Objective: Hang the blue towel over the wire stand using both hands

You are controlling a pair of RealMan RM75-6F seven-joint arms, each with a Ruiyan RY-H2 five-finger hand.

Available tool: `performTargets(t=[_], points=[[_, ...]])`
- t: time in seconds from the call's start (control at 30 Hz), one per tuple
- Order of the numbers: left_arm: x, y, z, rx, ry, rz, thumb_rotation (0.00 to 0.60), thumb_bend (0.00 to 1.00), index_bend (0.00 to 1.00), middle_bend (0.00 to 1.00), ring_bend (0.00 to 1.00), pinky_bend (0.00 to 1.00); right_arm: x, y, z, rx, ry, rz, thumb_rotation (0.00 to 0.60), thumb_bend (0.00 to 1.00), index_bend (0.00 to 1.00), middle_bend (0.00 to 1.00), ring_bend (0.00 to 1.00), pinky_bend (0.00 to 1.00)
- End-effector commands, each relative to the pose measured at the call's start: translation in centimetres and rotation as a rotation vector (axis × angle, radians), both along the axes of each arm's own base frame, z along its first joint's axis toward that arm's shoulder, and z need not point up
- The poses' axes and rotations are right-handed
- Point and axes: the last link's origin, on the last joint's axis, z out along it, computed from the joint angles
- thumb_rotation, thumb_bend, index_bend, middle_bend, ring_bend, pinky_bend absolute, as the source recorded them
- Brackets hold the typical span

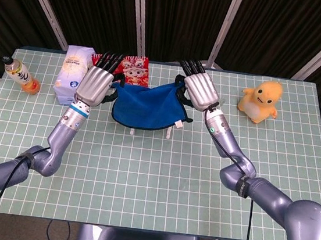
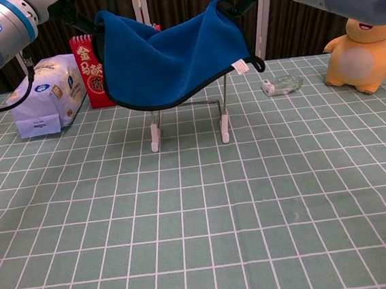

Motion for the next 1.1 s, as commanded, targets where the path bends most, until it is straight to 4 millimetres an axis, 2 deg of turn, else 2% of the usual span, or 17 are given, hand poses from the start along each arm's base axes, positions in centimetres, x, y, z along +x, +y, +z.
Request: performTargets(t=[0.03, 0.3, 0.47, 1.1], points=[[-0.8, 0.1, -0.9, -0.023, 0.006, 0.019, 0.6, 0.5, 0.8, 0.0, 0.0, 0.0, -0.9, 0.1, -0.7, 0.015, 0.005, -0.013, 0.6, 0.59, 0.66, 0.06, 0.0, 0.0], [-2.9, 0.1, -2.4, -0.056, 0.026, 0.049, 0.6, 0.5, 0.8, 0.0, 0.0, 0.0, -3.1, 0.6, -1.8, 0.038, 0.019, -0.022, 0.6, 0.59, 0.66, 0.06, 0.0, 0.0], [-3.6, 0.3, -2.6, -0.059, 0.029, 0.057, 0.6, 0.5, 0.8, 0.0, 0.0, 0.0, -4.1, 1.0, -1.9, 0.054, 0.027, -0.014, 0.6, 0.59, 0.66, 0.06, 0.0, 0.0], [-4.5, 0.0, -4.6, -0.09, 0.056, 0.066, 0.6, 0.5, 0.8, 0.0, 0.0, 0.0, -5.4, 1.0, -3.3, 0.085, 0.039, -0.032, 0.6, 0.57, 0.66, 0.06, 0.0, 0.0]])
